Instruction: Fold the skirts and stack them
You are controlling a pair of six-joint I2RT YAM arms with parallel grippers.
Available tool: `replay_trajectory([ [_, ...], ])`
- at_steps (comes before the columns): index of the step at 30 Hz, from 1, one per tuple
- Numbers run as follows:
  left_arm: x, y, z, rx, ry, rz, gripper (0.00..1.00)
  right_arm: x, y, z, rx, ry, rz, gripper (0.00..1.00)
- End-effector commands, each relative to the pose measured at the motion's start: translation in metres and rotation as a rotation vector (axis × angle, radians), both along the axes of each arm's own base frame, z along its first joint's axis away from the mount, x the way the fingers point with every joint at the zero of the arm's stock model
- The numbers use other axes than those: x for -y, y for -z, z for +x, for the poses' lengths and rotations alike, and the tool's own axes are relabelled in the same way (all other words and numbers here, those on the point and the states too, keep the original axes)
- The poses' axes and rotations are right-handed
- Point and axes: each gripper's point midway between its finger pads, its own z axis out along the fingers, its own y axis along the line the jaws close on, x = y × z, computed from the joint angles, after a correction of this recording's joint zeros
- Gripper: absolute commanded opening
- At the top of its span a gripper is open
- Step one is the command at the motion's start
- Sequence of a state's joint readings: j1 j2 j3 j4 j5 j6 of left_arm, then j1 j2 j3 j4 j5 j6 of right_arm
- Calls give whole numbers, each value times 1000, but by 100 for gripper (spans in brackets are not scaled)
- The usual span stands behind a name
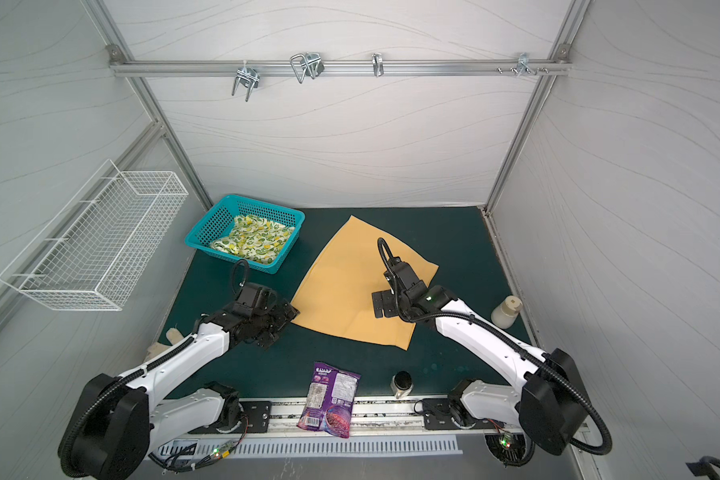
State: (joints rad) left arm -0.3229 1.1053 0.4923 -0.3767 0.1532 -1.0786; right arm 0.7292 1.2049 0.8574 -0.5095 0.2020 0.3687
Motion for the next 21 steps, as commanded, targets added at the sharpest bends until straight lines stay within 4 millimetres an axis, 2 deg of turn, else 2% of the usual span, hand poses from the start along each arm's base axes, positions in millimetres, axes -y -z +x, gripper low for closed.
replay_trajectory([
  [1, -7, -4, 14, 73, -76, 11, 97, -3, -2, -4, 0, -12, 13, 99],
  [5, -4, 3, 19, 62, -67, 10, 94, -5, -1, -6, -5, -20, 20, 99],
  [11, 6, 27, 27, 6, -47, -9, 87, -8, -1, -11, -8, -29, 28, 99],
  [17, 15, 49, 33, -34, -15, -23, 68, -8, -6, -15, 29, -34, 37, 99],
  [21, 14, 55, 28, -51, -15, -20, 60, -9, -9, -15, 34, -33, 43, 99],
])
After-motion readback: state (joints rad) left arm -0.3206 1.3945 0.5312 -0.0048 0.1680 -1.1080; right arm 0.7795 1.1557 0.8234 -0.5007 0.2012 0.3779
